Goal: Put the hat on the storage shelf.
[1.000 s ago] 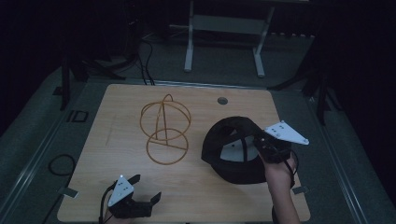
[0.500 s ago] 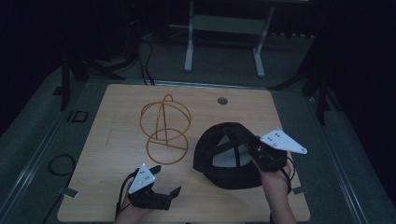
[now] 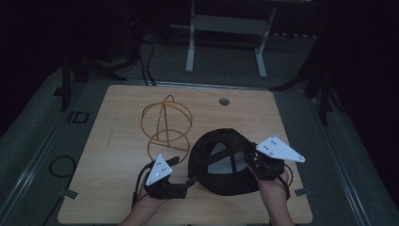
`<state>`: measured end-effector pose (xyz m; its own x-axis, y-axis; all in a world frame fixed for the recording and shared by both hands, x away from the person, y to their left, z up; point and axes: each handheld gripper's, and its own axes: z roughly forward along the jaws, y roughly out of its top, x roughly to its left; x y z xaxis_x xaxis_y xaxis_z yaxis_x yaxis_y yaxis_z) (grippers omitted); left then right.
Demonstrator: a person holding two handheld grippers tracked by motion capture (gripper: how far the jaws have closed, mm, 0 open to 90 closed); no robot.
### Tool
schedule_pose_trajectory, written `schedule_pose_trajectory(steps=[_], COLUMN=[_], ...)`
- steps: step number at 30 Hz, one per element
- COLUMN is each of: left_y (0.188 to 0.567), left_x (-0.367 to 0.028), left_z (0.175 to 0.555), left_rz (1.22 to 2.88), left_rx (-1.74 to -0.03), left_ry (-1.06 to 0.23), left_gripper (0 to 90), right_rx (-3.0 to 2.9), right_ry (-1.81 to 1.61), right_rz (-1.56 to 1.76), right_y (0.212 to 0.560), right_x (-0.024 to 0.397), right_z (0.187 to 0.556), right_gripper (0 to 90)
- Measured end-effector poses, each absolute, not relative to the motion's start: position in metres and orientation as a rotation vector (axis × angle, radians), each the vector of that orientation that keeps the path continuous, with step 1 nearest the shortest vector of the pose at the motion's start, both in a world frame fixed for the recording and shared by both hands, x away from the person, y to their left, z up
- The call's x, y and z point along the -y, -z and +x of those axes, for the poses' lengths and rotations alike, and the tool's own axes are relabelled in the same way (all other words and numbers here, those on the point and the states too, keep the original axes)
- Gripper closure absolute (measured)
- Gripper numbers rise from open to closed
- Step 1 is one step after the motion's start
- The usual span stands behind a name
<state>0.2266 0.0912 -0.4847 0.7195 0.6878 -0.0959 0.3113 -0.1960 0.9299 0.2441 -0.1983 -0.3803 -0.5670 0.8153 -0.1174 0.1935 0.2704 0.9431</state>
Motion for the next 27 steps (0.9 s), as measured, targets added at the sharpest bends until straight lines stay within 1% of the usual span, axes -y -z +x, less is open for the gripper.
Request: schedule_pose_trajectory(steps=[4,8,14,17,19,23,26,27], left_y=[0.477,0.471,0.465,0.463,0.461,0.455,0.451,0.45], left_x=[-0.086,-0.085,-0.088,-0.086,-0.084,-0.084,-0.085,-0.084], left_z=[0.231,0.233,0.234,0.234,0.234,0.234,0.234,0.235], left_rz=[1.79,1.775,1.739,1.731,1.732,1.708,1.689,1.687], left_rx=[-0.771,-0.782,-0.773,-0.778,-0.786,-0.812,-0.832,-0.835], left_ry=[-0.398,-0.423,-0.413,-0.433,-0.445,-0.464,-0.471,-0.463], left_gripper=[16.4,18.9,35.9,45.5,47.3,66.4,85.0,87.3], right_rx=[-1.955,-1.952,-1.972,-1.99,-1.998,-2.012,-2.015,-2.015], right_ry=[-1.325,-1.337,-1.402,-1.407,-1.407,-1.411,-1.399,-1.399], right_rz=[0.873,0.838,0.798,0.78,0.776,0.767,0.762,0.758], right_y=[0.379,0.378,0.375,0.376,0.377,0.378,0.378,0.379], right_x=[0.195,0.193,0.197,0.195,0.194,0.193,0.193,0.193], right_z=[0.239,0.233,0.227,0.226,0.225,0.224,0.222,0.221], right_gripper=[88.0,88.1,88.1,88.0,88.0,88.0,88.0,88.0])
